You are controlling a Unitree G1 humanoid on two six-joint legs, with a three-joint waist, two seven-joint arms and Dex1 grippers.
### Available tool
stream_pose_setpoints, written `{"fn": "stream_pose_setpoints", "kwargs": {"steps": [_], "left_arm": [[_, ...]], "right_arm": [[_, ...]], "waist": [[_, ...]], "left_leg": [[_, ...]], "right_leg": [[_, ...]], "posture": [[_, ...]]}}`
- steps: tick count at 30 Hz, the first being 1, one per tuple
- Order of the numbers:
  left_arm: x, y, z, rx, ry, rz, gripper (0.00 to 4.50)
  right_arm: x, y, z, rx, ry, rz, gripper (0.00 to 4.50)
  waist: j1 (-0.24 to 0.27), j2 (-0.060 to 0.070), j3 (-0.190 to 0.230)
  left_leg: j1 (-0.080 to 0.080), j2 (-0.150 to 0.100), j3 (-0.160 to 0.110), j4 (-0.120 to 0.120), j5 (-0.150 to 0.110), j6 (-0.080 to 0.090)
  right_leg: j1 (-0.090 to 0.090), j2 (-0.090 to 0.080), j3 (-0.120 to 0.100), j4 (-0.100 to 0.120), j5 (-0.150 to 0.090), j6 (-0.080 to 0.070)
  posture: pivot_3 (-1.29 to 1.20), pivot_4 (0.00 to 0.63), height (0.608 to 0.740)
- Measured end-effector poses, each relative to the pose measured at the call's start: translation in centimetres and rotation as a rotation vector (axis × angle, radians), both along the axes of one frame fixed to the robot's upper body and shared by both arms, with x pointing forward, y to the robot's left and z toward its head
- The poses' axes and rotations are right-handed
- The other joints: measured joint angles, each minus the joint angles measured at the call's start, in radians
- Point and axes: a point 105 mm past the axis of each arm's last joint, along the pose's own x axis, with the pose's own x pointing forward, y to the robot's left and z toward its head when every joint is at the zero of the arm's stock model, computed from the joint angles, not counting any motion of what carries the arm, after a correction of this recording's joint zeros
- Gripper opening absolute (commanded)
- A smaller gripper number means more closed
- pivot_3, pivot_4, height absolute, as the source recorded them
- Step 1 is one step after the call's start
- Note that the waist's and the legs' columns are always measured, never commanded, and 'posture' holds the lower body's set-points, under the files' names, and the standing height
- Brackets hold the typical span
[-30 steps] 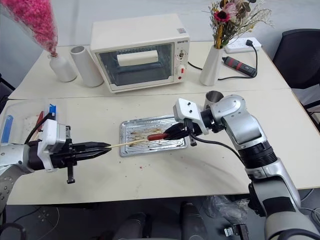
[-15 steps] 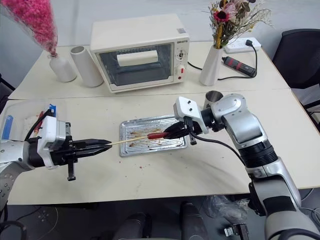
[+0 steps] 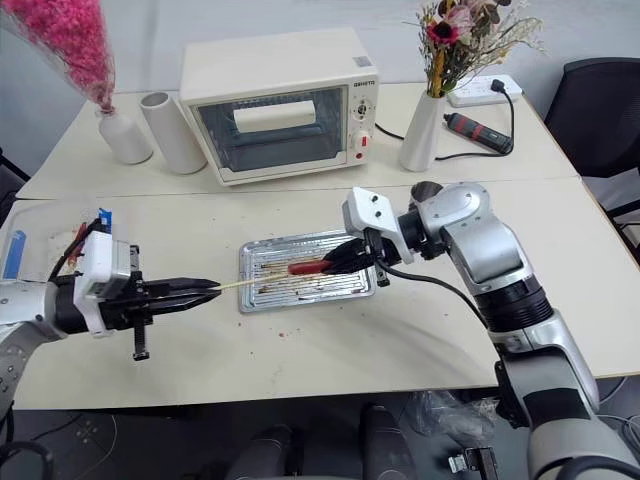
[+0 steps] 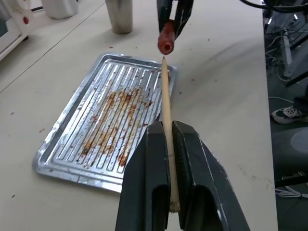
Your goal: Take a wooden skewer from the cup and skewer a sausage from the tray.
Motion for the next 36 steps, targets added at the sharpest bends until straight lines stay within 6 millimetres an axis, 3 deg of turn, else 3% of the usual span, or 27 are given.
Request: {"fn": "stream_pose_setpoints", "kwargs": {"steps": [36], "left_arm": [[-0.01, -0.14, 0.18, 0.008, -0.010, -0.015, 0.00]], "right_arm": [[0.82, -0.27, -0.68, -0.016, -0.018, -0.017, 0.18]], "waist": [[0.000, 0.000, 0.000]], "left_leg": [[0.000, 0.000, 0.000, 0.000, 0.000, 0.000]], "right_leg": [[0.000, 0.000, 0.000, 0.001, 0.000, 0.000]], "posture": [[0.00, 0.150, 0.740]]}}
